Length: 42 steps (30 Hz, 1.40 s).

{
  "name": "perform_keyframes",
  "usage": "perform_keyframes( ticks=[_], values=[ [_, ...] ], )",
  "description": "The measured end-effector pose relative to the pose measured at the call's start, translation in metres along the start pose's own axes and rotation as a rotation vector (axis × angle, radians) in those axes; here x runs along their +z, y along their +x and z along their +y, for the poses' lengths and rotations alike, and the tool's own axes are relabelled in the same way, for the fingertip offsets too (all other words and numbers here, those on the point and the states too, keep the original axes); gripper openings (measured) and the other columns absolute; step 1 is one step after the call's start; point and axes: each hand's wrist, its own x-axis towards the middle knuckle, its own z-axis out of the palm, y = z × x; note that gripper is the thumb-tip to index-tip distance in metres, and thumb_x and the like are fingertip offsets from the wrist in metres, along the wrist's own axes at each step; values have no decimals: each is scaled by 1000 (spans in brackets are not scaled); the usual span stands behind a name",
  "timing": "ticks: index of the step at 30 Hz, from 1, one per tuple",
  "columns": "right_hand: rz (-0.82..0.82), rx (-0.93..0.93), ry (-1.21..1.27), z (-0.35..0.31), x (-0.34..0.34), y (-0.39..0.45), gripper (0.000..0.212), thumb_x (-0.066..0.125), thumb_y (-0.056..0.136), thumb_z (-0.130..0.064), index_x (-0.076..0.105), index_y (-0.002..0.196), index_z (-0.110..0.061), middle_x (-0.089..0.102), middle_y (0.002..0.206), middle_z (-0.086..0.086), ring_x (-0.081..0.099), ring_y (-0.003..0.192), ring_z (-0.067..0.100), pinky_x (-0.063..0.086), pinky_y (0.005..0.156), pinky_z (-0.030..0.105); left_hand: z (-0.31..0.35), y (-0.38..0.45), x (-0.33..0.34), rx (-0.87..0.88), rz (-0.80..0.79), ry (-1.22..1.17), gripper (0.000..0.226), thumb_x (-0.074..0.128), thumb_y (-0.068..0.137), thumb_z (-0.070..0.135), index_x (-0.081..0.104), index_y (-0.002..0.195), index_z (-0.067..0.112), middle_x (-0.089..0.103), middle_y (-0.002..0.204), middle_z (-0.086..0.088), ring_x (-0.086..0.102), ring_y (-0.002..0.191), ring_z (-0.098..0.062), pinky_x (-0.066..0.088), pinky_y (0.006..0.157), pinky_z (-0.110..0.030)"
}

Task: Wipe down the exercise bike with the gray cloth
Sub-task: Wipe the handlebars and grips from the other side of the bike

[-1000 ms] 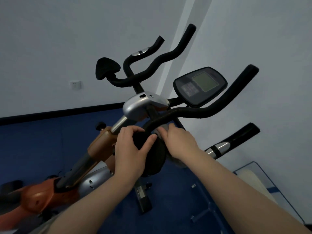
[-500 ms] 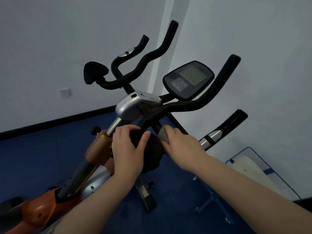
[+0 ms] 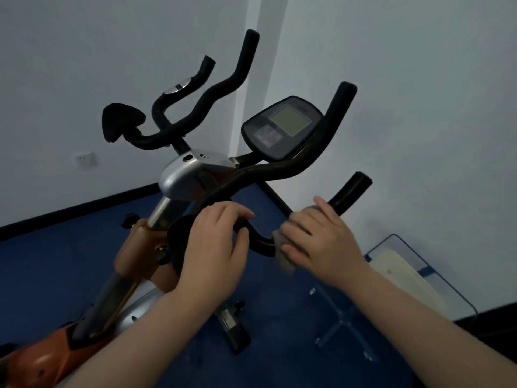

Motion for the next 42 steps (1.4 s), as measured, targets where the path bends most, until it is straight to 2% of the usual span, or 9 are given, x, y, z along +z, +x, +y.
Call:
perform_keyframes(
  ticks=[6, 11, 17, 22, 26, 30, 36, 39, 42],
  values=[
    [295, 494, 170, -19, 14, 0, 22, 50, 93, -21, 69, 92, -11, 64, 105, 6, 59, 109, 27, 24, 113, 55, 19, 1, 12, -5, -16, -49, 22, 55, 92, 12, 60, 108, 26, 55, 103, 17, 50, 100, -2, 42, 86, -21],
    [186, 15, 91, 7, 13, -3, 26, 55, 92, -32, 72, 92, -12, 67, 96, 6, 63, 93, 26, 27, 114, 46, 25, 4, 17, 2, -12, -54, 22, 54, 93, 10, 61, 106, 26, 51, 96, 23, 51, 92, -1, 40, 78, -14],
    [313, 259, 129, 22, 14, -6, 22, 53, 91, -23, 70, 92, -10, 65, 101, 7, 60, 104, 26, 15, 119, 42, 37, 4, 36, -78, -14, -115, 21, 52, 96, 12, 59, 105, 30, 55, 99, 25, 53, 91, 3, 41, 72, -15],
    [189, -148, -39, 64, -4, 0, 26, 53, 94, -33, 72, 94, -16, 66, 90, 2, 63, 84, 22, 28, 115, 45, 37, 20, 51, -232, -26, -215, 15, 52, 99, 20, 60, 102, 32, 62, 101, 18, 56, 96, 5, 49, 84, -25],
    [239, -289, -221, 123, -27, 15, 26, 50, 96, -30, 70, 87, -15, 64, 84, 3, 63, 82, 23, 39, 109, 45, 40, 27, 69, -300, -50, -214, 14, 48, 100, 32, 60, 93, 35, 67, 87, 12, 63, 85, -6, 53, 75, -36],
    [250, 64, 203, 120, -21, 9, 25, 55, 93, -28, 70, 99, -9, 62, 98, 8, 59, 87, 25, 54, 74, 40, 40, 27, 90, -175, -21, 316, 46, 33, 102, 44, 59, 71, 22, 59, 59, 2, 59, 61, -18, 26, 48, -25],
    [699, 825, 839, 36, 16, 15, 35, 40, 103, -22, 50, 135, -14, 44, 136, 7, 42, 118, -12, 35, 90, 1, 41, 26, 96, -110, 64, 470, 59, 48, 102, 27, 39, 44, 20, 38, 37, 4, 47, 37, -25, 10, 43, -23],
    [753, 901, 873, 29, 14, 20, 37, 35, 104, -22, 47, 138, -15, 44, 137, 5, 40, 119, -15, 33, 91, -1, 40, 24, 97, -103, 57, 502, 60, 48, 101, 25, 47, 42, 14, 46, 36, 0, 46, 34, -24, 16, 44, -25],
    [675, 903, 1004, 48, 5, 22, 33, 30, 104, -32, 60, 117, -25, 60, 115, -9, 53, 105, -8, 41, 86, 6, 41, 26, 97, -54, 120, 525, 57, 45, 95, 27, 46, 40, 14, 36, 33, 3, 40, 29, -22, 9, 44, -18]
  ],
)
